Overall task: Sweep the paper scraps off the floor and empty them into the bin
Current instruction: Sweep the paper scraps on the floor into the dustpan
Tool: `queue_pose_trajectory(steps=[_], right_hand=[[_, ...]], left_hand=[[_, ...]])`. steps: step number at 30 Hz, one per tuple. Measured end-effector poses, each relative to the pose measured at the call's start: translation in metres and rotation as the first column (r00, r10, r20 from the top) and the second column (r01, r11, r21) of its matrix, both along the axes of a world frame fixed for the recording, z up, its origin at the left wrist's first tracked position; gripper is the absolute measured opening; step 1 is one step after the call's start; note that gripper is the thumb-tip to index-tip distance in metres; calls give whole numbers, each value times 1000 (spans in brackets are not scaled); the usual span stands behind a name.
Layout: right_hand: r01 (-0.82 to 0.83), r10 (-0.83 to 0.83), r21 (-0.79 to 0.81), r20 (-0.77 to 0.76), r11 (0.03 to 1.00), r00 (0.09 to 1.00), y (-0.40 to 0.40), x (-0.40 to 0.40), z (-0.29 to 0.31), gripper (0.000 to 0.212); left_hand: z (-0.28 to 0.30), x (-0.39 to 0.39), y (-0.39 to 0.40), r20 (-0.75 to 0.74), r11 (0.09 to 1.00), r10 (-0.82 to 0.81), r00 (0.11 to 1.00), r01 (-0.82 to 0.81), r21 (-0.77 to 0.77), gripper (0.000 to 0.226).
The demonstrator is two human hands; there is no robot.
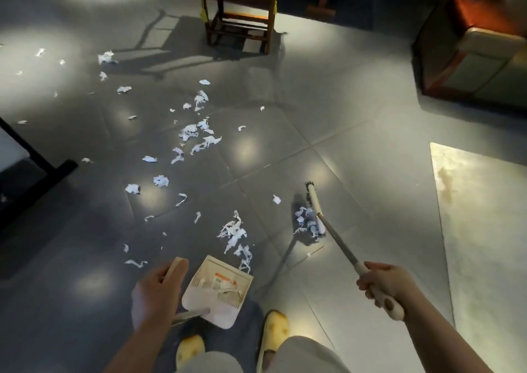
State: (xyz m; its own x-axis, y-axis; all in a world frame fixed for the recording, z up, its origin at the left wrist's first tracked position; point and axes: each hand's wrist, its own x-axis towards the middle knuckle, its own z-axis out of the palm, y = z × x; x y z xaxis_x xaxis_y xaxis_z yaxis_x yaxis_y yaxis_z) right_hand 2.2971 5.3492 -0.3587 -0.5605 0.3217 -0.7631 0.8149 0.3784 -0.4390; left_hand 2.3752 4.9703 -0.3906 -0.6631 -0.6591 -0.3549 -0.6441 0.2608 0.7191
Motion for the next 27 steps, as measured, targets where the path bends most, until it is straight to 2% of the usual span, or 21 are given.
queue_pose_trajectory(steps=[3, 7, 10, 14, 17, 19, 21, 23, 27], right_hand=[[-129, 128, 128, 10, 983, 992, 3, -16, -7, 11], [-215, 210, 116, 53, 970, 976, -3, -29, -20, 3], [-253, 249, 30, 96, 967, 964, -5, -26, -19, 14], [-157, 167, -112, 83, 981, 982, 20, -19, -14, 40], [-118, 125, -118, 61, 986, 990, 35, -21, -11, 49], [-124, 127, -61, 49, 990, 991, 38, -21, -11, 49], [-116, 115, 12, 30, 993, 993, 42, -18, -12, 45], [-84, 81, 58, 39, 995, 996, 45, -13, -14, 32], [-55, 40, 115, 132, 992, 990, 40, -4, -19, 6]], left_hand=[[-4, -3, 23, -24, 999, 21, 1000, -20, 26, 38], [-6, -7, 50, -57, 999, -19, 998, 21, 29, 40], [-6, -10, 59, -56, 1000, -24, 998, 24, 7, 40], [2, -15, 65, -70, 1000, 18, 997, -19, -23, 45], [2, -16, 62, -70, 998, 62, 996, -64, -26, 43], [4, -15, 60, -72, 997, 78, 994, -80, -15, 43], [7, -13, 59, -88, 996, 86, 992, -87, -3, 44], [11, -10, 56, -97, 997, 74, 993, -75, -10, 46], [11, -4, 43, -114, 998, 62, 992, -62, 3, 48]])
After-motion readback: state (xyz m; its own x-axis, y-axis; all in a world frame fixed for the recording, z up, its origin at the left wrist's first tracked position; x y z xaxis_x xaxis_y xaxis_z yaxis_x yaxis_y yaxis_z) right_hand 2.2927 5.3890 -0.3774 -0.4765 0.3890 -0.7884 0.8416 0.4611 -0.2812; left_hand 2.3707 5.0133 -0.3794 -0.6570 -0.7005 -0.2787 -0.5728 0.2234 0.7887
